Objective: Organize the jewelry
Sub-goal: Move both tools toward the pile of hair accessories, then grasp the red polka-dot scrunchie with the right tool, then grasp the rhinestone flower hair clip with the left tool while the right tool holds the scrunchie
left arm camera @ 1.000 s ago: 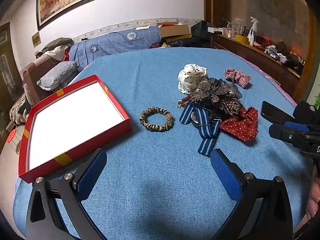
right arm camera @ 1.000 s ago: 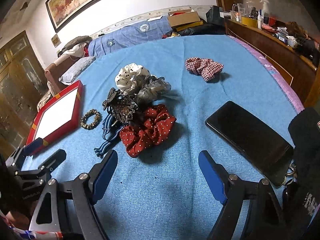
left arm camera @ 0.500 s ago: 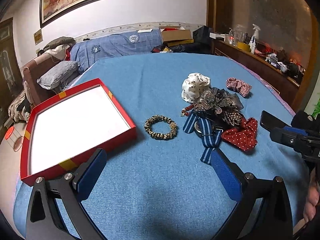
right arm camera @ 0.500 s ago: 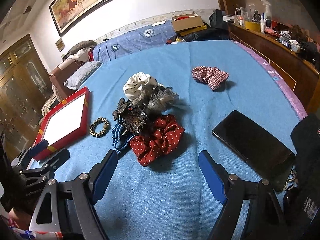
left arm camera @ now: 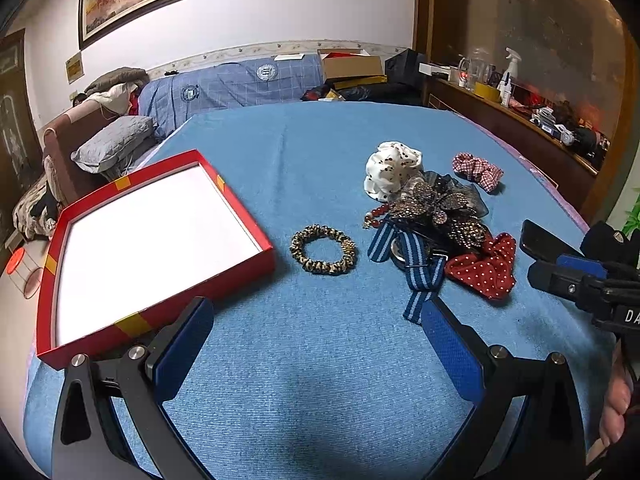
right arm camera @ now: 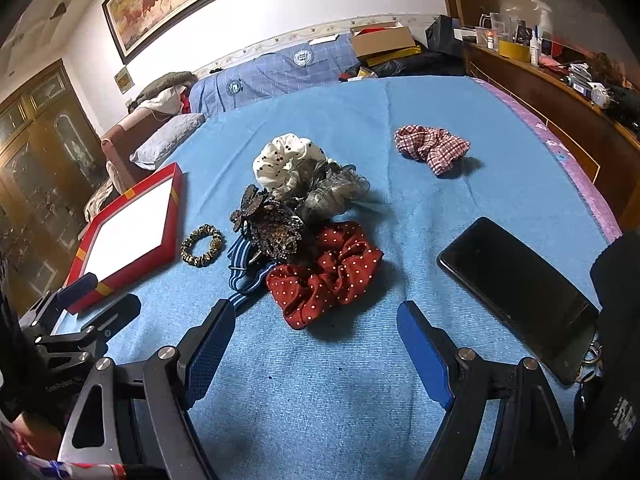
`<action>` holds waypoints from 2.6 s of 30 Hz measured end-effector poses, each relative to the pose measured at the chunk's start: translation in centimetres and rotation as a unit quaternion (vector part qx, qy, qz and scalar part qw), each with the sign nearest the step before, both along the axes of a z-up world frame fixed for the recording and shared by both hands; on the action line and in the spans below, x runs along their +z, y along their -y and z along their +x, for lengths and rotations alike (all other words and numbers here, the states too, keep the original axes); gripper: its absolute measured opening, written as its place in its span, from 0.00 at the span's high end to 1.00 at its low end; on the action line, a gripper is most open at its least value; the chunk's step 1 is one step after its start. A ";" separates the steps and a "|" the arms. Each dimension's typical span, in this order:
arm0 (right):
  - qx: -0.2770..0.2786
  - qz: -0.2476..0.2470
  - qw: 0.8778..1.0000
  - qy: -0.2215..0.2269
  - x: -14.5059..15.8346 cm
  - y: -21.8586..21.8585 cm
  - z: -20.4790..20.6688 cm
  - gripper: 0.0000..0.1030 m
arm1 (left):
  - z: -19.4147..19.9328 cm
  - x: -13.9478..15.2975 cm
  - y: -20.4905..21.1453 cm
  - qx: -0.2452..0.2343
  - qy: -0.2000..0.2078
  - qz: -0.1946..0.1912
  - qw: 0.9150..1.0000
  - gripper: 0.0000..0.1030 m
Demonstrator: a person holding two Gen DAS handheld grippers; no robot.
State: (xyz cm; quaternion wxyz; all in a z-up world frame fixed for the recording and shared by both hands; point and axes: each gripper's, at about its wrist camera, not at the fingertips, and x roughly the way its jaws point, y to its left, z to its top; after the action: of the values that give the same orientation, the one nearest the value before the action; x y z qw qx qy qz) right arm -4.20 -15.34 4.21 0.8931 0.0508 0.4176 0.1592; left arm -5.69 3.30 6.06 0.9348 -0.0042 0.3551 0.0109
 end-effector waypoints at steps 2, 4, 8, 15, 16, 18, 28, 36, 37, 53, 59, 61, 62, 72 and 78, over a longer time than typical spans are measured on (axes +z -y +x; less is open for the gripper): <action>0.003 -0.001 1.000 -0.005 -0.2 -0.3 0.3 0.16 | 0.1 -0.1 -0.1 0.001 -0.003 -0.001 1.000 0.00; 0.004 -0.004 1.000 -0.007 -0.4 -0.6 0.5 0.16 | 0.1 0.0 -0.4 0.004 -0.003 -0.006 1.000 0.00; 0.006 -0.014 1.000 -0.010 -0.7 -1.2 1.2 0.14 | 0.2 0.1 -1.0 0.007 -0.006 -0.014 1.000 0.00; 0.012 -0.038 0.999 -0.019 -2.1 -2.6 2.9 0.14 | 0.4 0.0 -1.6 0.013 -0.011 -0.018 1.000 0.00; 0.013 -0.043 0.999 -0.018 -2.2 -2.8 3.2 0.14 | 0.4 0.0 -1.6 0.013 -0.012 -0.016 1.000 0.00; 0.014 -0.051 0.998 -0.018 -2.5 -3.2 3.4 0.14 | 0.5 -0.1 -1.4 0.012 -0.013 -0.015 1.000 0.00; 0.011 -0.066 0.997 -0.024 -4.5 -2.8 4.7 0.77 | 1.0 -0.5 -0.8 0.001 -0.020 -0.009 1.000 0.00; -0.031 0.002 0.999 0.025 -3.0 1.9 2.3 0.82 | 2.5 -0.3 -0.2 -0.022 -0.041 -0.041 0.998 0.00; -0.039 0.021 0.998 0.032 -2.8 2.8 2.0 0.82 | 2.9 -0.1 0.1 -0.027 -0.045 -0.051 0.997 0.00; -0.063 0.084 0.993 0.055 -2.2 5.5 0.9 0.81 | 12.3 -0.1 5.4 0.007 -0.140 -0.197 0.970 0.15; -0.071 0.108 0.991 0.040 -2.6 6.4 1.2 0.81 | 13.5 -1.6 8.5 0.011 -0.151 -0.128 0.980 0.15; -0.069 0.112 0.991 0.038 -2.6 6.4 1.3 0.81 | 13.9 -2.5 9.0 0.017 -0.154 -0.108 0.982 0.16; -0.067 0.113 0.991 0.038 -2.6 6.4 1.3 0.80 | 14.1 -3.0 9.1 0.018 -0.158 -0.100 0.982 0.21; -0.055 0.108 0.992 0.042 -2.6 5.7 1.1 0.79 | 11.6 -3.2 8.4 -0.034 -0.105 -0.054 0.992 0.52; -0.035 0.092 0.993 0.059 -2.1 4.6 0.6 0.79 | 9.7 -2.5 7.3 -0.051 -0.082 -0.072 0.993 0.54</action>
State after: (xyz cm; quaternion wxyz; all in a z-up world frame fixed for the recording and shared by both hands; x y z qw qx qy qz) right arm -3.56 -19.97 2.07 0.9128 0.1373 0.3458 0.1684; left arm 3.97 -3.97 3.58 0.8992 -0.0520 0.4300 -0.0619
